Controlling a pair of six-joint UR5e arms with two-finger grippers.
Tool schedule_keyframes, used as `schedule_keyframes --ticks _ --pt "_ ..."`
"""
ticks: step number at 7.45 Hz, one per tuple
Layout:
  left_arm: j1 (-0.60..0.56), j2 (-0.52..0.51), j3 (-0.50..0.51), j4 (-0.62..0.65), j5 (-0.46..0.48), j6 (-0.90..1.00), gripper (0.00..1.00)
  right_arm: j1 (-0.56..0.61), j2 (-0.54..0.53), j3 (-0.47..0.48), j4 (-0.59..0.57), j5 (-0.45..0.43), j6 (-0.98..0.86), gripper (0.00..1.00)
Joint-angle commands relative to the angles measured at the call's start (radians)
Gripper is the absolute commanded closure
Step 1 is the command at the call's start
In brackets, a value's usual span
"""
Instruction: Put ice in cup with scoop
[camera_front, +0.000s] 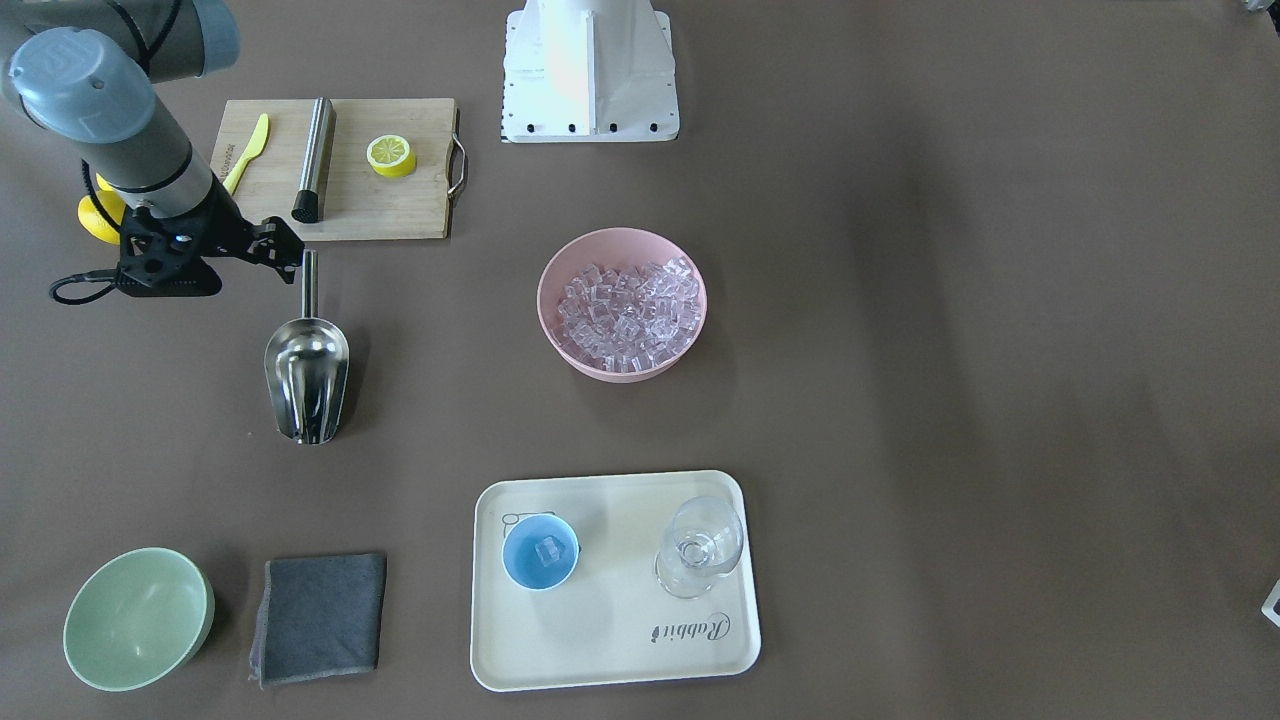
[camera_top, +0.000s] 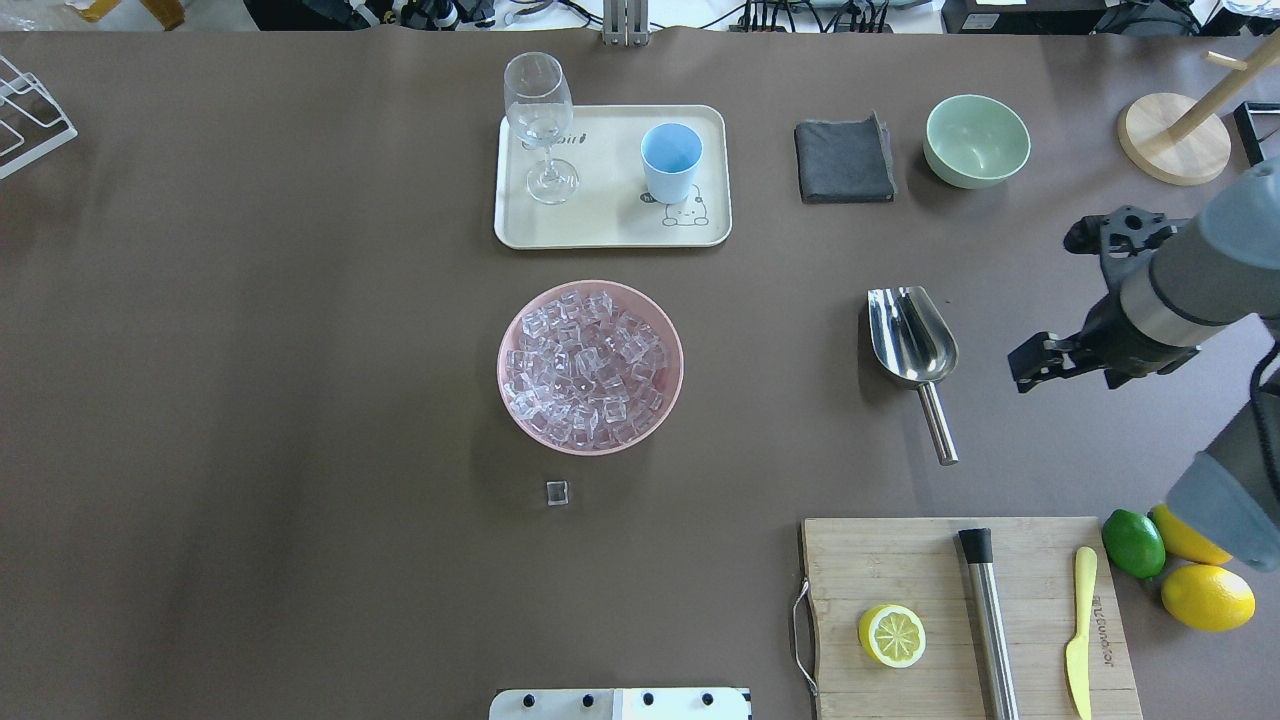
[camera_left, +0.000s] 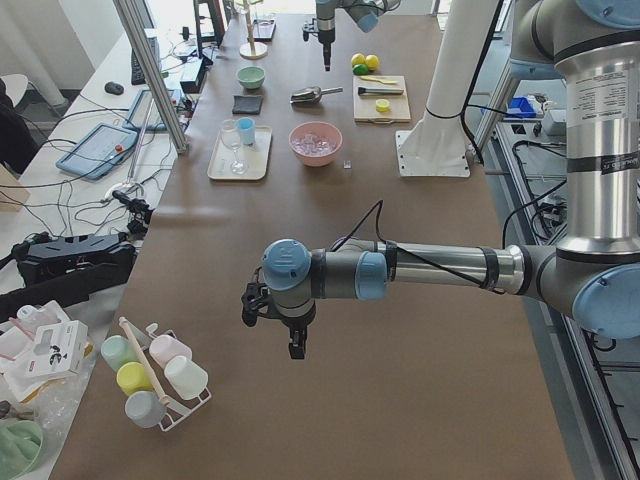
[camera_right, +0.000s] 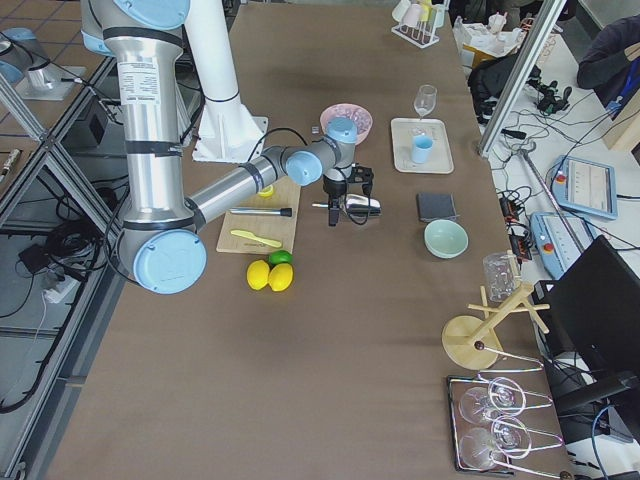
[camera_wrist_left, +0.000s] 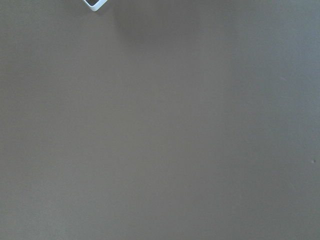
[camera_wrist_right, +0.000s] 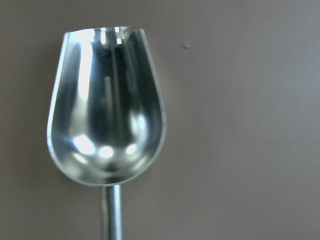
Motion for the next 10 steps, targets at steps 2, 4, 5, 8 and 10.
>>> schedule_keyframes --ticks 2,4,5,8,10 --pt "-0.002 0.0 0.006 0.0 0.0 0.0 0.03 0.286 -0.172 -0.1 0.0 0.012 -0.361 0.0" --pt "0.006 -0.004 0.015 -0.001 0.0 0.0 0.03 0.51 -0.189 -0.226 0.0 0.084 -0.613 0.0" --pt "0.007 -0.009 0.017 -0.003 -0.003 0.0 0.03 0.601 -0.192 -0.273 0.001 0.087 -0.719 0.0" --pt "0.045 -0.013 0.011 -0.012 -0.01 0.0 0.03 0.735 -0.202 -0.335 0.004 0.136 -0.834 0.0" --pt "0.046 -0.015 0.026 -0.012 -0.008 -0.002 0.03 0.74 -0.199 -0.329 0.004 0.152 -0.82 0.0"
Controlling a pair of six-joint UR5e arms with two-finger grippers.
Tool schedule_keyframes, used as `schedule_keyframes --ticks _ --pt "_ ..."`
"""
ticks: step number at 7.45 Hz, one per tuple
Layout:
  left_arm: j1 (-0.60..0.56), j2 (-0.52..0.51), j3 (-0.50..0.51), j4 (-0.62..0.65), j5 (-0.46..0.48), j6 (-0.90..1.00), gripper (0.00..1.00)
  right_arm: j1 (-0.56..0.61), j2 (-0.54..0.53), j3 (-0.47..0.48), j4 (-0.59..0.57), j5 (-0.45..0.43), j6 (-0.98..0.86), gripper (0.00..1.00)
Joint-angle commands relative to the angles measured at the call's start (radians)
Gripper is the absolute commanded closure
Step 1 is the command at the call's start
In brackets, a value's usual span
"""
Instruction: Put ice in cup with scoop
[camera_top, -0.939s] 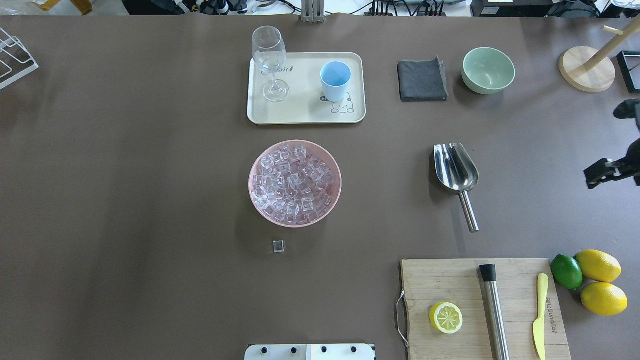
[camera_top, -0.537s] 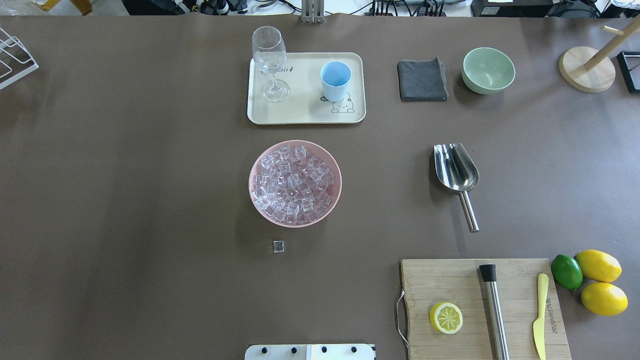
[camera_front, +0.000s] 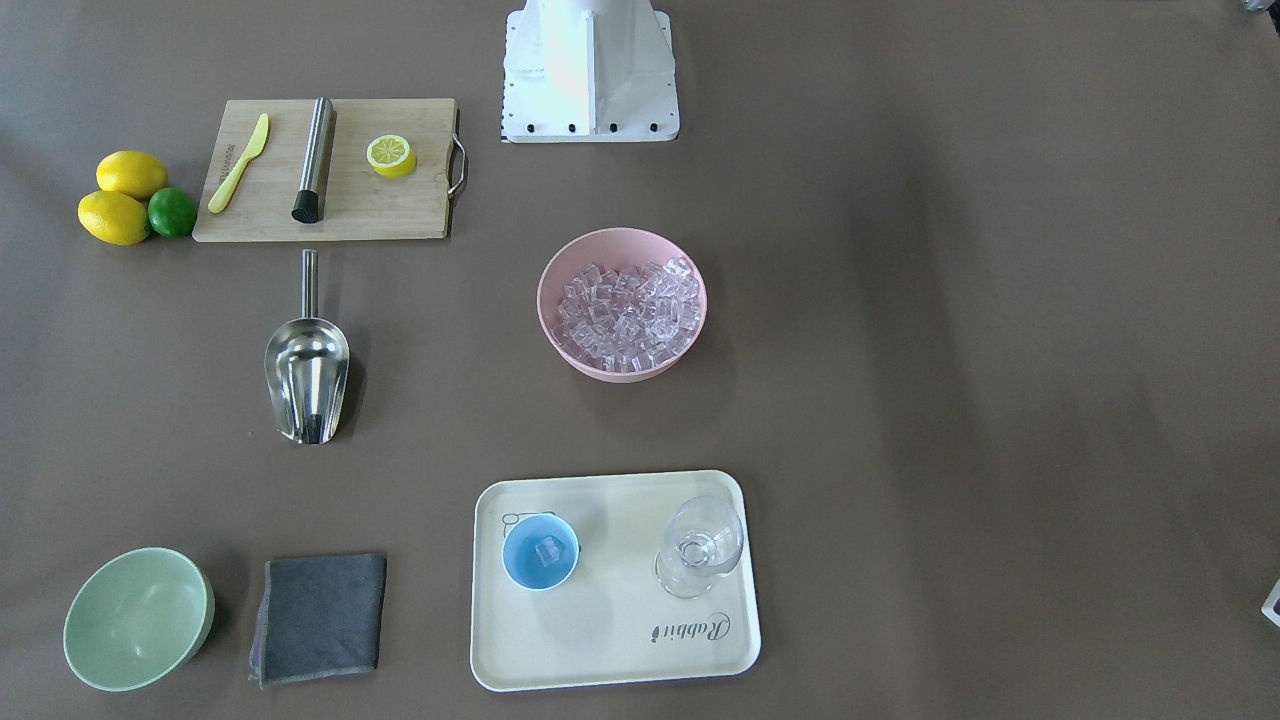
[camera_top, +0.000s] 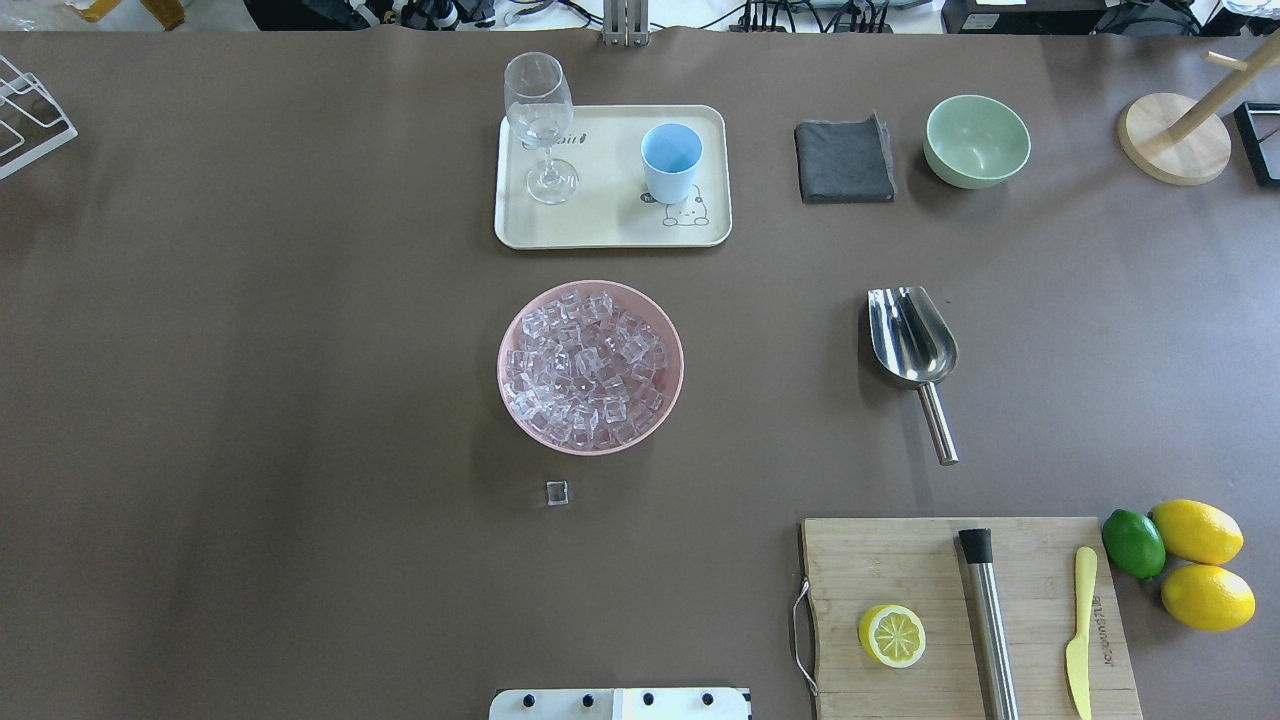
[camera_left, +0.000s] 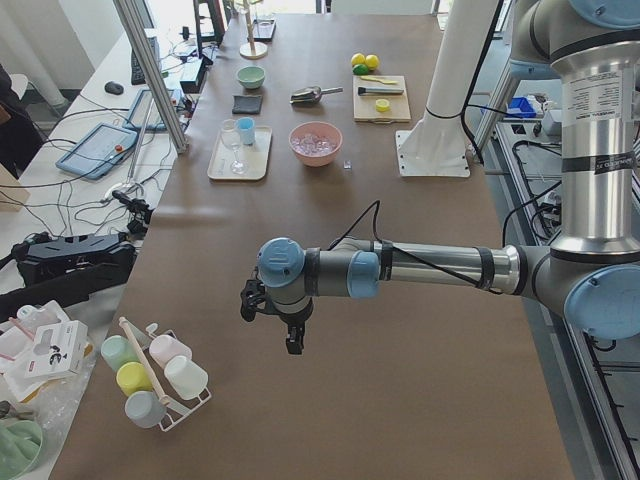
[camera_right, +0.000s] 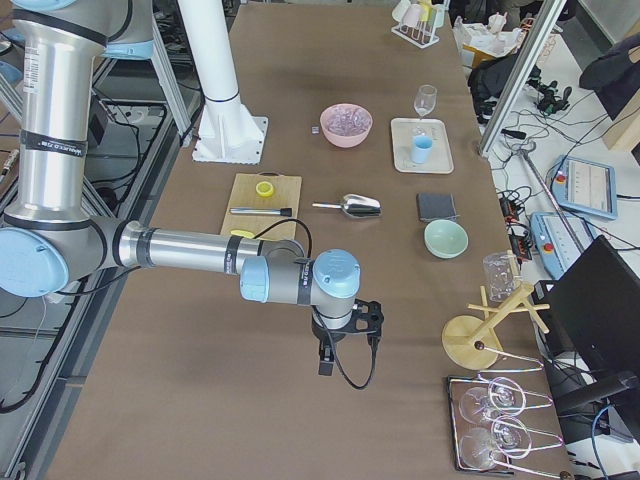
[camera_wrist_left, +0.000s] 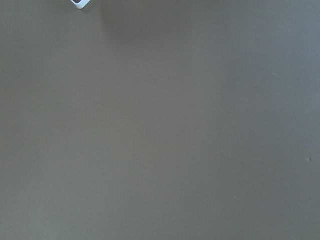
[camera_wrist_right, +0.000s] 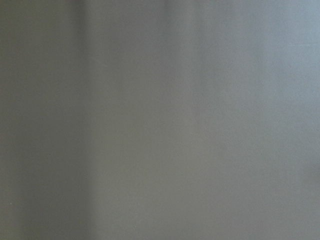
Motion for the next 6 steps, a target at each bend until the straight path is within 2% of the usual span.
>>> schedule_keyframes --ticks 1,6 --pt "0.005 -0.002 0.013 0.001 0.001 -0.001 0.03 0.015 0.004 0.001 0.002 0.029 0.001 0.0" --pt "-0.015 0.002 0.007 0.003 0.003 -0.005 0.03 0.017 0.008 -0.005 0.002 0.036 0.024 0.0"
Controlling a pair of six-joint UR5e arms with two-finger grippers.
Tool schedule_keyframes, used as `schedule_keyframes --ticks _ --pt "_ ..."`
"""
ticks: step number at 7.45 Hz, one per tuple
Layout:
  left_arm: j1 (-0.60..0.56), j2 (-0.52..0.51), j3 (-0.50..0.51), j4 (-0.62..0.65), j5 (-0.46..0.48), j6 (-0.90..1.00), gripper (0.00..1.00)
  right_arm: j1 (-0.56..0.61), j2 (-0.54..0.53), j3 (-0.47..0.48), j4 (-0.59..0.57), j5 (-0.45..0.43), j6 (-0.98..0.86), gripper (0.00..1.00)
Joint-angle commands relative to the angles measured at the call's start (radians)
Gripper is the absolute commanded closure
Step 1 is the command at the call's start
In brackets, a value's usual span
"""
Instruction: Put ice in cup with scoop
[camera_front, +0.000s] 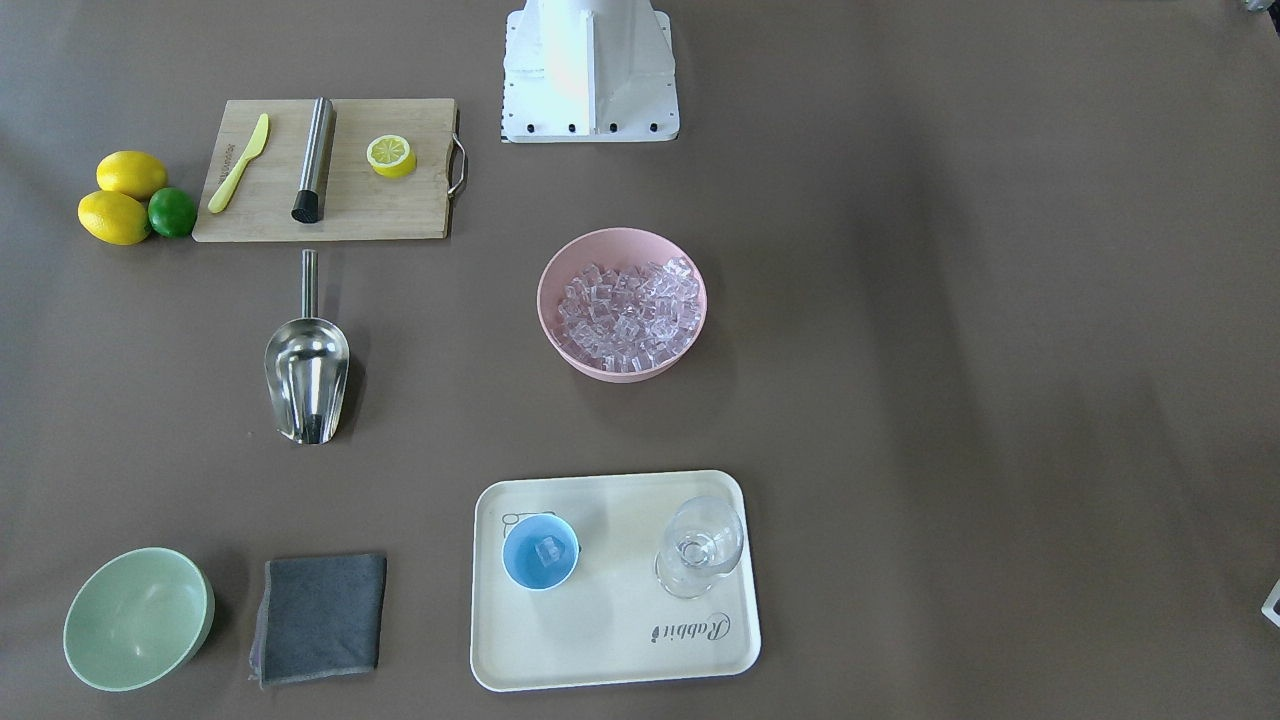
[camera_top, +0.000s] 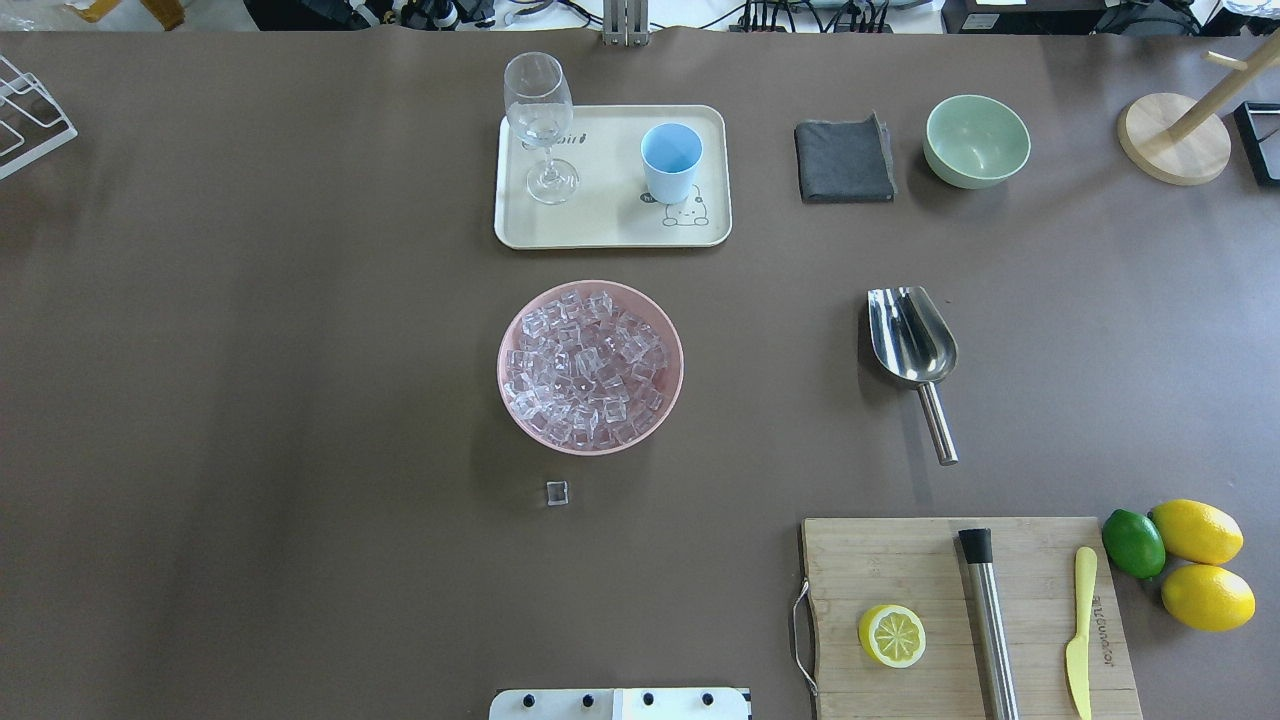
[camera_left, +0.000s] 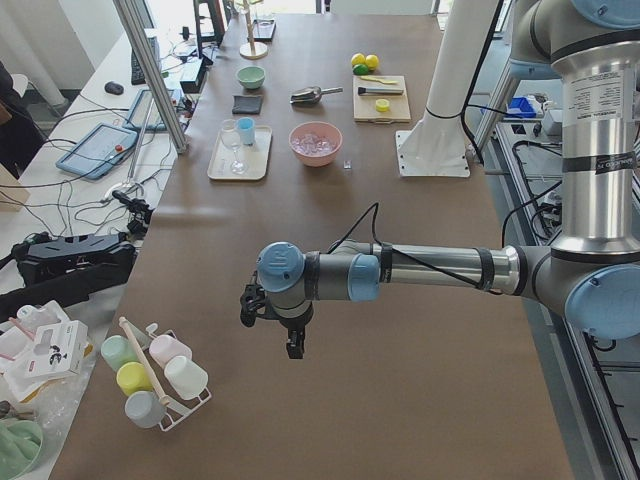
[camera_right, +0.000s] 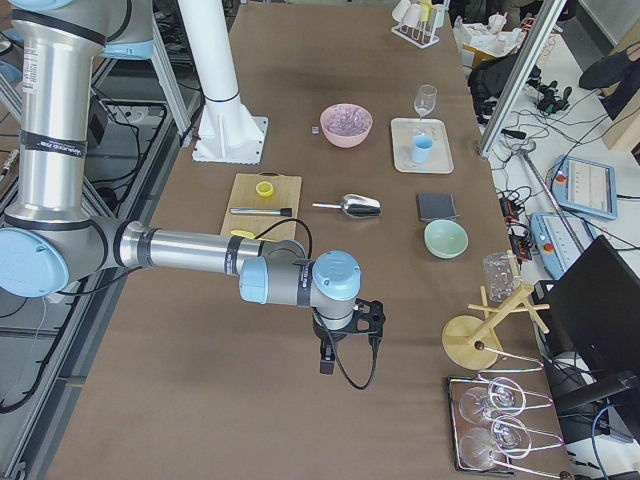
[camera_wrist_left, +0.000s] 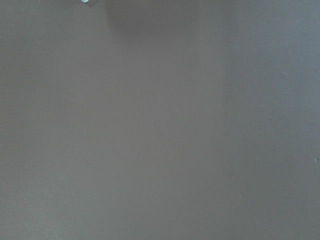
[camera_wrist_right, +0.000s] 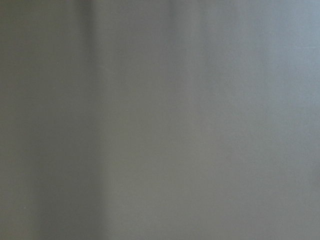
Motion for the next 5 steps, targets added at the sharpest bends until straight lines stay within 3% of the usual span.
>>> schedule_keyframes --ticks 1,5 --pt "-0.003 0.005 -0.006 -0.001 -0.004 0.001 0.03 0.0 0.002 0.001 0.002 0.001 0.023 0.0" --pt "-0.004 0.001 0.002 -0.001 -0.001 -0.001 0.03 0.0 0.002 -0.005 0.002 -0.002 0.023 0.0"
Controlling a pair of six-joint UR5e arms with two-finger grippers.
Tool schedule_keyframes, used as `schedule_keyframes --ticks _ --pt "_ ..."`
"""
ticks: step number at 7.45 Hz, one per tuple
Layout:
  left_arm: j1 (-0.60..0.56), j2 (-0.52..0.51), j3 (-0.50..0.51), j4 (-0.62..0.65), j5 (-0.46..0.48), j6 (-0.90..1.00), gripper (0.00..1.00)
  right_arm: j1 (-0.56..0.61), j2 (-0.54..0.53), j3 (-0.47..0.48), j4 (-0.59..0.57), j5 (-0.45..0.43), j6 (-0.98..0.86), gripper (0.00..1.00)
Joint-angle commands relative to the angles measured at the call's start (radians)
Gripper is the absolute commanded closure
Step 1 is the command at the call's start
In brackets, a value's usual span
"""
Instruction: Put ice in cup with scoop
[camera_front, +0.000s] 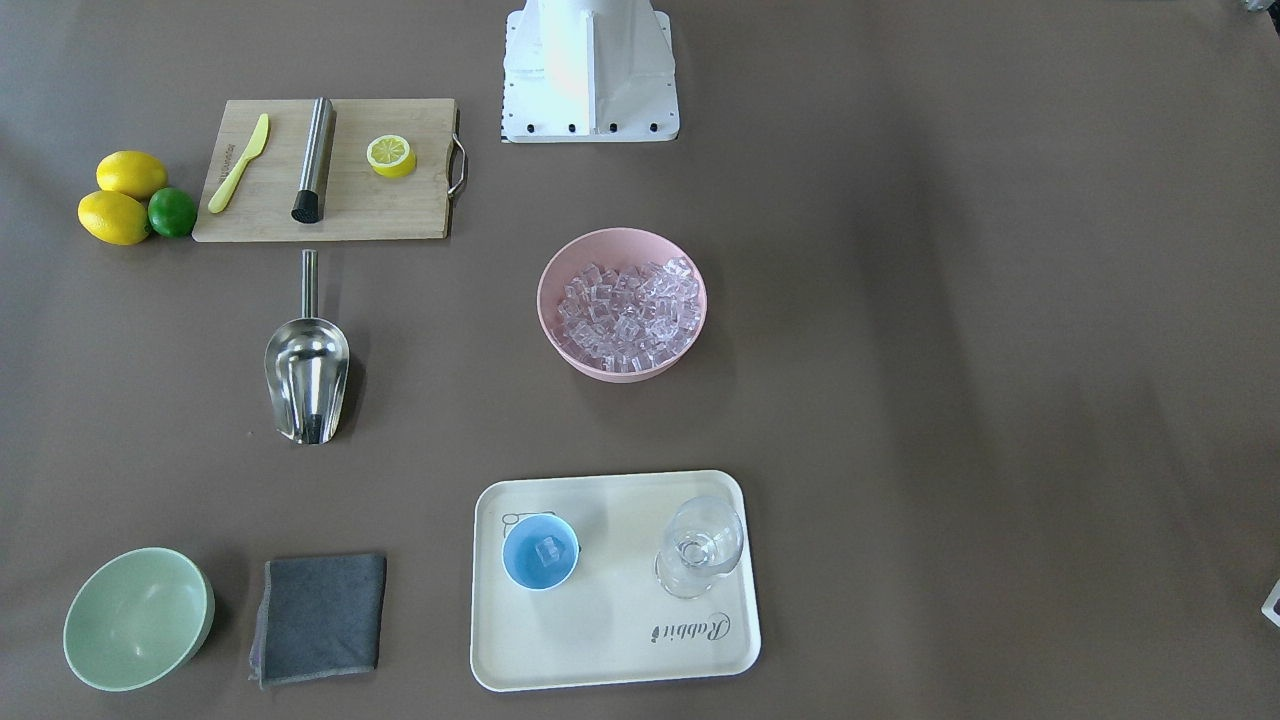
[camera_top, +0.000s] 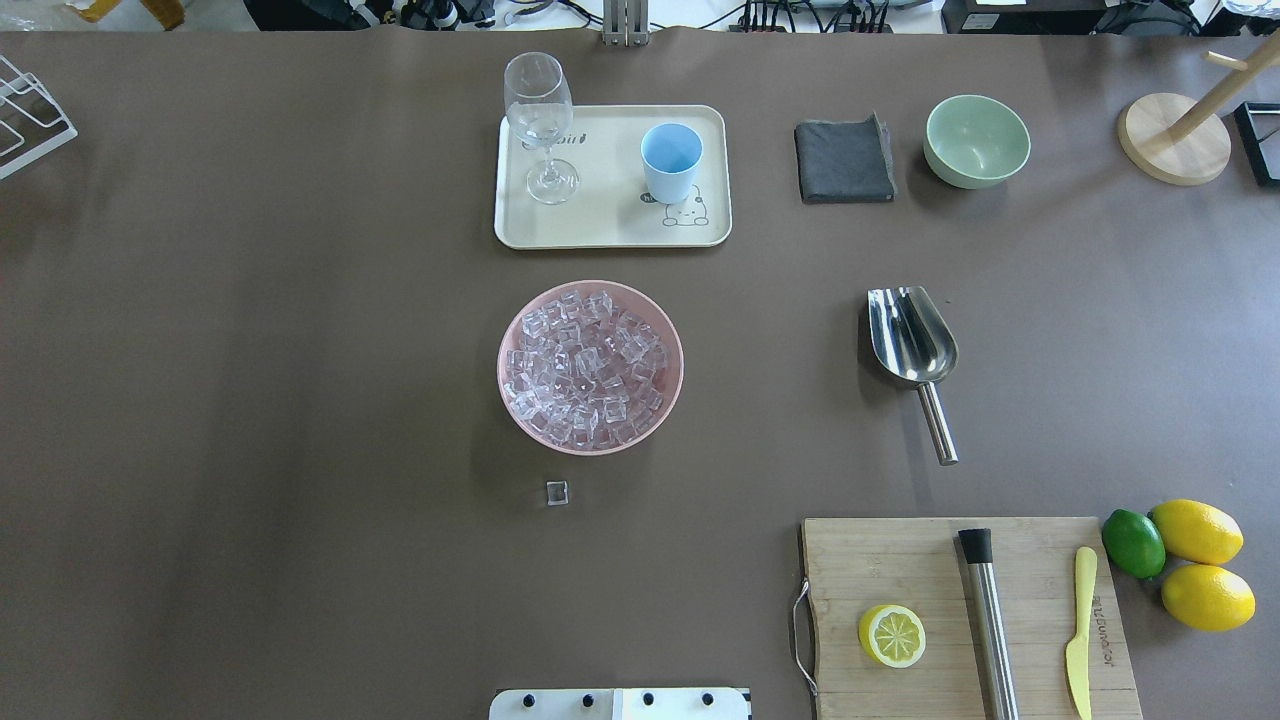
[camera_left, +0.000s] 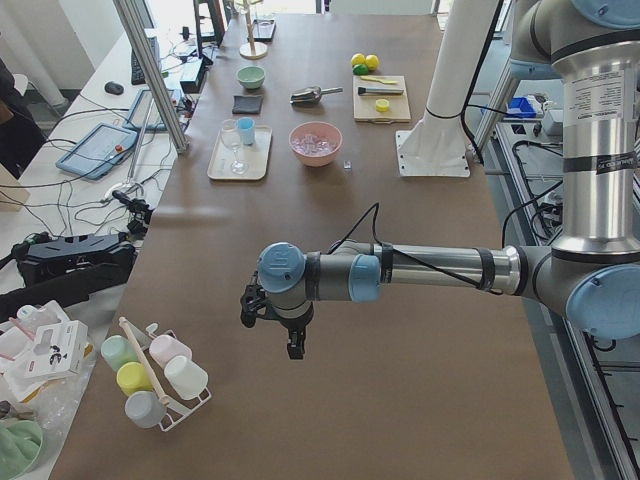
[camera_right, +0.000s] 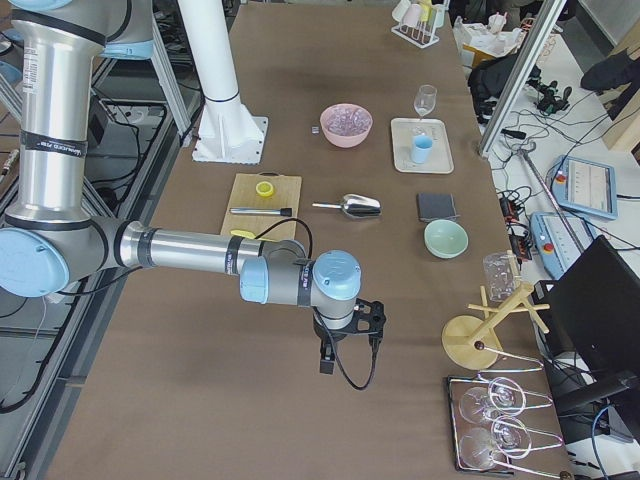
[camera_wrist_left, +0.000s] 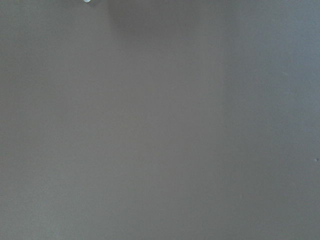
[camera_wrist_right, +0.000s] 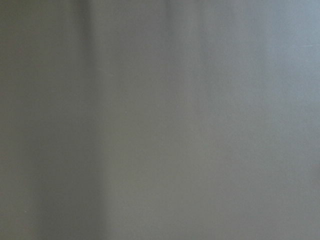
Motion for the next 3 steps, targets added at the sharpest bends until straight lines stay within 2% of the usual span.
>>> schedule_keyframes --ticks 1,3 --pt "-0.003 0.001 0.002 0.0 0.0 -0.001 0.03 0.0 0.003 -0.011 0.0 -0.002 0.004 0.0" --pt "-0.003 0.005 0.002 0.0 -0.003 -0.001 0.03 0.0 0.006 -0.009 0.002 -0.001 0.043 0.0"
